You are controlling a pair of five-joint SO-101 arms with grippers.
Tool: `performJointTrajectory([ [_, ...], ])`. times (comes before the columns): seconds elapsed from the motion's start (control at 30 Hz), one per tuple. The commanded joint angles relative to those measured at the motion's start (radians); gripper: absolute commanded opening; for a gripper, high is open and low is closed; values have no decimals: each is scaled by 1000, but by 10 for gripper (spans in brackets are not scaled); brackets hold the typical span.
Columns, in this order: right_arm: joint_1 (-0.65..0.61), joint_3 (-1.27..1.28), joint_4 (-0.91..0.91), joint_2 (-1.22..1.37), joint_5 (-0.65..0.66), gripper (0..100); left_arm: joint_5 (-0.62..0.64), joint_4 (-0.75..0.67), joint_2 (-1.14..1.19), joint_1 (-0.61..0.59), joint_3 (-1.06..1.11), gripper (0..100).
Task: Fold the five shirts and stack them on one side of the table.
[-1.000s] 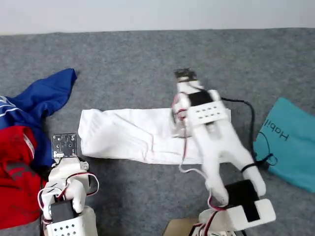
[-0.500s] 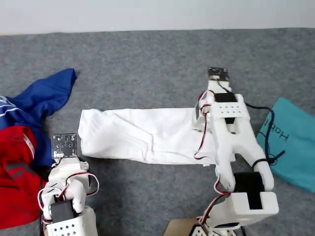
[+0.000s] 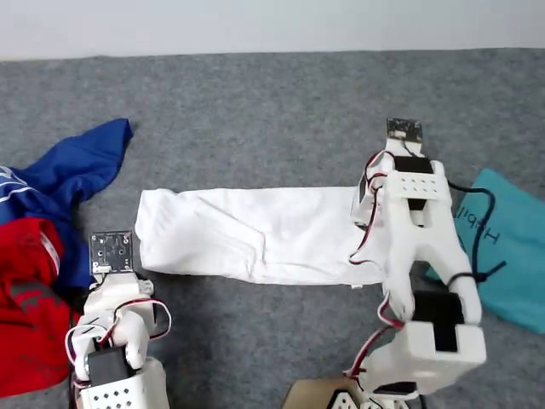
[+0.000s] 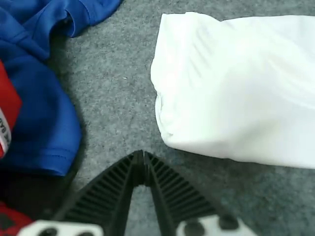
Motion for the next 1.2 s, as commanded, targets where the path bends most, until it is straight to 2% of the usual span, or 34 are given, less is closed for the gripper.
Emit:
performJointTrajectory([
  [0.0,-8,-81,-38,65,-2,318,9,6,-3,-5,-4,6],
  [0.2,-10,-187,-28,263,-3,317,9,6,-3,-5,-4,6],
  [0.3,-12,-247,31,337,-5,300,9,6,-3,-5,-4,6],
  [0.37,-12,-305,97,372,-3,223,9,6,-3,-5,-4,6],
  [0.47,-12,-390,177,404,-3,28,9,6,-3,-5,-4,6],
  [0.5,-12,-413,202,412,-2,0,9,6,-3,-5,-4,6],
  [0.57,-12,-443,255,414,-3,34,9,6,-3,-5,-4,6],
  [0.63,-12,-470,274,414,-3,6,9,6,-3,-5,-4,6],
  [0.87,39,-660,456,412,2,9,9,6,-3,-5,-4,6],
  [1.17,251,-913,588,414,199,9,9,6,-3,-5,-4,6],
])
